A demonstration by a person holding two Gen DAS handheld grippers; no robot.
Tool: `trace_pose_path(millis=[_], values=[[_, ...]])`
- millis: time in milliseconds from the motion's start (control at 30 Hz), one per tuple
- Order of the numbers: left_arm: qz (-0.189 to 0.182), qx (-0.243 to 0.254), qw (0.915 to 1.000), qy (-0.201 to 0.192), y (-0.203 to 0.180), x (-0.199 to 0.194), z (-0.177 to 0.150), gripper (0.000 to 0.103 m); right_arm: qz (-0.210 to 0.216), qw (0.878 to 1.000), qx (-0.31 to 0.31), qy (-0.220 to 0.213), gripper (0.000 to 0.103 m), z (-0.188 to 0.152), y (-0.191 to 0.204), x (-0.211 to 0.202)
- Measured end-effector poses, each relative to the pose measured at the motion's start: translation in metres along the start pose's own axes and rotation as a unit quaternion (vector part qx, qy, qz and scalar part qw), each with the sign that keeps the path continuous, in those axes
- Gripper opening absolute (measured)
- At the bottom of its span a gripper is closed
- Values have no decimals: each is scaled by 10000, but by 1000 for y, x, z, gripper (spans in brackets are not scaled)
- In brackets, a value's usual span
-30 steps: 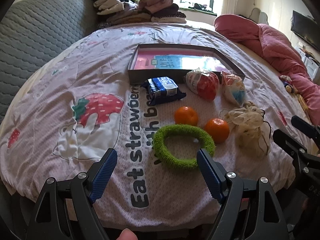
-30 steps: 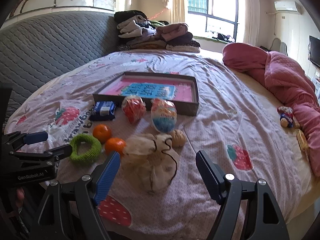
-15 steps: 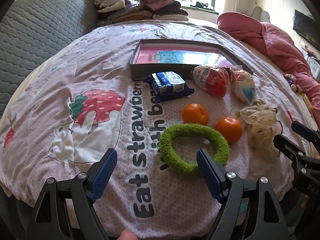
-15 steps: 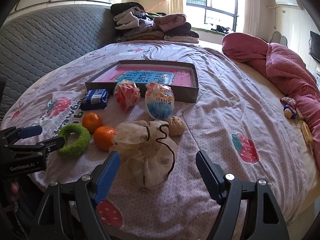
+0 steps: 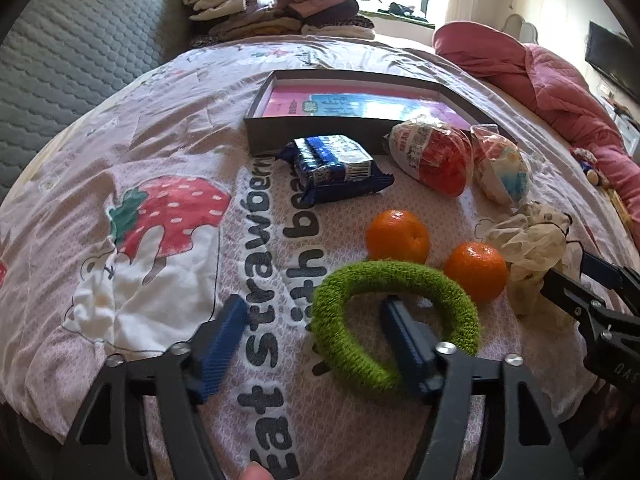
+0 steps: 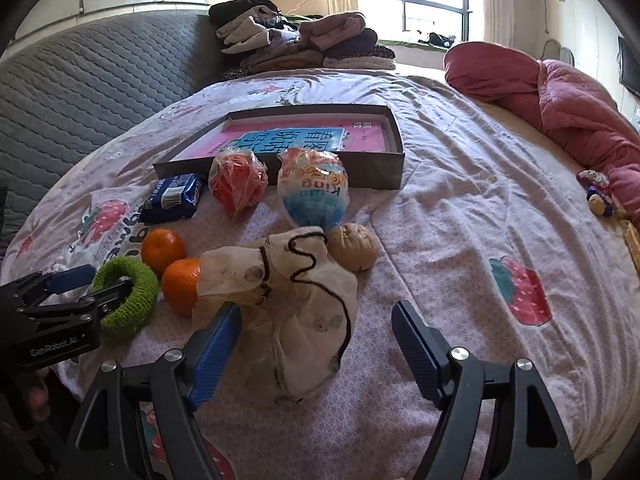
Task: Organize objects
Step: 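Close left gripper on green ring while right gripper closes on mesh pouch, then carry green ring with left gripper while right gripper carries pouch over tray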
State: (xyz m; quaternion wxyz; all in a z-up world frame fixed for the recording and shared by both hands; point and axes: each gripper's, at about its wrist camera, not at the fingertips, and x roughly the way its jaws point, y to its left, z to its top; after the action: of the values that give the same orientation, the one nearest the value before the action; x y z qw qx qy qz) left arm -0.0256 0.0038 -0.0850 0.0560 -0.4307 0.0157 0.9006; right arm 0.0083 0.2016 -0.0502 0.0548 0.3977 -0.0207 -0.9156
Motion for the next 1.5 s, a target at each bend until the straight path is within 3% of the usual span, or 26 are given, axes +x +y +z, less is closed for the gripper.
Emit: trace_pose_path(millis=[200,267,333,400,1000,1500], values=[[-179,152,9997,-7,-7,0,-1,21,136,9999,-63,57,41,-2,6,0],[-211,176,9996,-18,-8,-1,-1,13,92,9999,-113,2,31,-1,8,-3],[-253,176,9995,-57,-8,-3,-1,12,91,9999,-115,-22,18,-1,9,-5],[-254,240,9993,-105,-9,-6,-2,11,123,9999,-99,-40,14,-1,8,-6],[-382,73,9979,-511,-4,-48,11,11,118,9973,-321,-649,4,13,15,-44],[-377,83,9952,-901,-12,-70,39,11,152,9915,-606,-1145,3,46,28,-63]])
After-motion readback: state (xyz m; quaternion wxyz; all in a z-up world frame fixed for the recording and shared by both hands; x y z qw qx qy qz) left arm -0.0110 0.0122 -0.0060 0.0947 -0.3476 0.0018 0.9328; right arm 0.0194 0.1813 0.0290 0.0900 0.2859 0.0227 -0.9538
